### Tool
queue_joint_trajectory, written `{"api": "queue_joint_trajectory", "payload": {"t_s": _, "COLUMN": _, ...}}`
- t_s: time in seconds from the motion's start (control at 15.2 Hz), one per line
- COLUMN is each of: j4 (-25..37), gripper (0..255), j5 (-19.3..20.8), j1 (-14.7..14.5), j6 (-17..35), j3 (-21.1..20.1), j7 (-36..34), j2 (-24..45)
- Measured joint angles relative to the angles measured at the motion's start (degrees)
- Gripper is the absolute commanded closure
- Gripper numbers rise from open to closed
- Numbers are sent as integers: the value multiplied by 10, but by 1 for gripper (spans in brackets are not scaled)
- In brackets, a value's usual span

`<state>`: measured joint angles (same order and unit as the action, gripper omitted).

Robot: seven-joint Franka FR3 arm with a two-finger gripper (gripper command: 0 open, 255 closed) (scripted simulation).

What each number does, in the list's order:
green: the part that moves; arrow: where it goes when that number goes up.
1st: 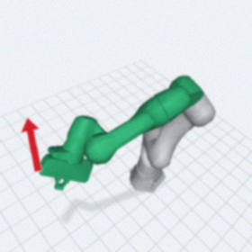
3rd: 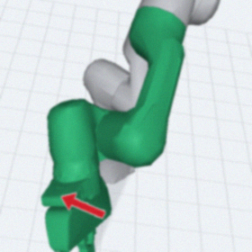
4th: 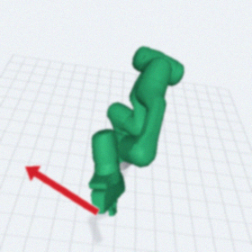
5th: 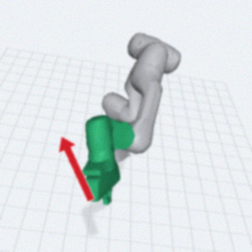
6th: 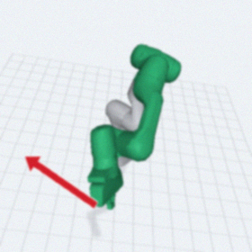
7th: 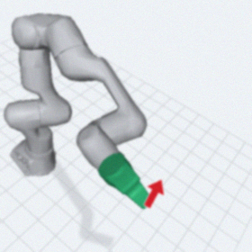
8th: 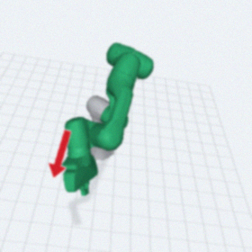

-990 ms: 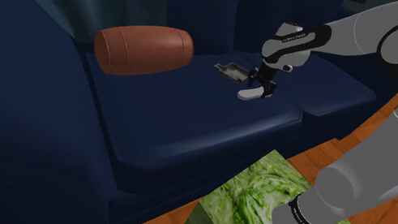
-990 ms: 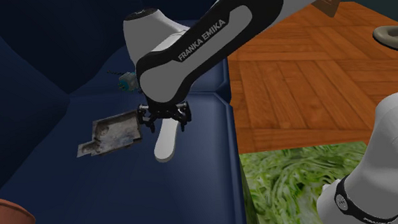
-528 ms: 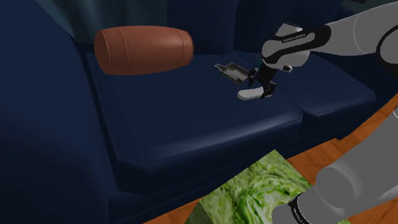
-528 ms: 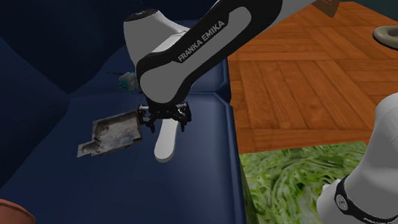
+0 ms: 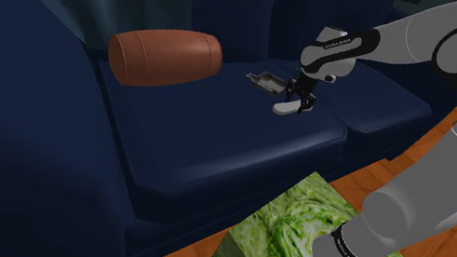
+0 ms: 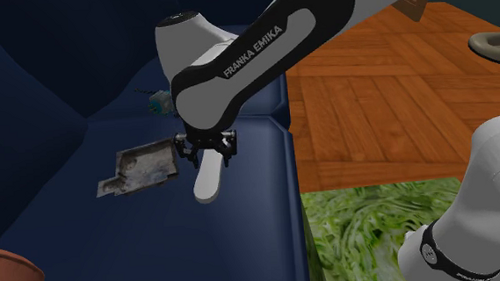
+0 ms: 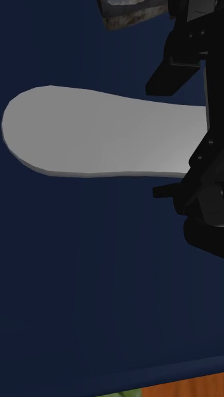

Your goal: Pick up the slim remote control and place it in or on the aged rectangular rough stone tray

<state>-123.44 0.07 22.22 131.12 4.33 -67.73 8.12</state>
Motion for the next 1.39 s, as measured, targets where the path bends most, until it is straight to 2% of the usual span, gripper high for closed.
{"api": "queue_joint_trajectory", "payload": {"t_s": 0.26, "j4": 2, "gripper": 255, "j5": 1, "j1": 0, "j6": -9, "j3": 0, "j7": 0, "j2": -6}}
{"api": "queue_joint_trajectory", "payload": {"t_s": 1.39, "j4": 68, "gripper": 255, "j5": 5, "j1": -2, "j6": -130, "j3": 0, "j7": -4, "j2": -63}}
